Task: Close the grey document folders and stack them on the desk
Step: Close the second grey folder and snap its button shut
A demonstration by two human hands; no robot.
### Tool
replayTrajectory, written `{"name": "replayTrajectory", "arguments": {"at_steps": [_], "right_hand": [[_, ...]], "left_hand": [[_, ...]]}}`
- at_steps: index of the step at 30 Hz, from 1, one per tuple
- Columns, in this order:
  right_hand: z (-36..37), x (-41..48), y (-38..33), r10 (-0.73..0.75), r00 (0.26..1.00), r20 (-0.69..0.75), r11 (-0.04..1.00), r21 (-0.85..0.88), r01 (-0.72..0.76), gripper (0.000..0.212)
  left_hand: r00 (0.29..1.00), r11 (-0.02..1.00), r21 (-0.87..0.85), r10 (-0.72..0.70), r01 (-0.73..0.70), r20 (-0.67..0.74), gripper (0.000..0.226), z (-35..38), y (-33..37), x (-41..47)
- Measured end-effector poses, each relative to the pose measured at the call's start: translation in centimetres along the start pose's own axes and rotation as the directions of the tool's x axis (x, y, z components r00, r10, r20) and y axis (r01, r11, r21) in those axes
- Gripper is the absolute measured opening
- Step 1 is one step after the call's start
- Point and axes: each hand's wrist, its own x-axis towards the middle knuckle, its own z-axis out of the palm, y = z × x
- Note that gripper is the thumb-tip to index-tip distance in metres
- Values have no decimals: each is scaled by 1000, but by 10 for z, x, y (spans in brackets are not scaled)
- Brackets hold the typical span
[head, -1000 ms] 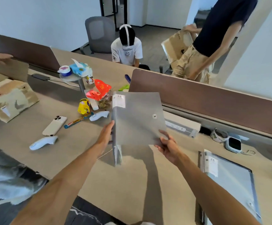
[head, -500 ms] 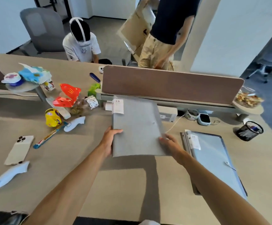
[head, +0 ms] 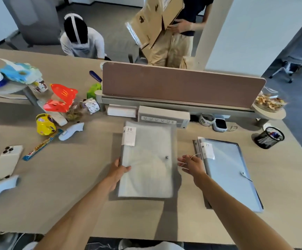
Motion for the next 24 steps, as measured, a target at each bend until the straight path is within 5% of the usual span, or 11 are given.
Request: {"name": "replayTrajectory", "arguments": {"at_steps": [5, 10, 16, 24], "right_hand": [[-18, 11, 23, 109, 981, 161, 944, -326, -52, 16], [-29, 18, 35, 39, 983, 180, 866, -497, 57, 16], [-46, 20, 24, -42, 966, 254, 793, -580, 187, 13], [-71, 28, 26, -46, 912, 408, 531, -763, 369, 20]], "left_hand": [[997, 907, 421, 54, -25, -58, 66, -3, -28, 3], [978, 491, 868, 208, -76, -32, 63, 2, -38, -13], [956, 156, 957, 205, -245, 211, 58, 30, -30, -23], [938, 46, 939, 91, -341, 336, 55, 85, -34, -32]]}}
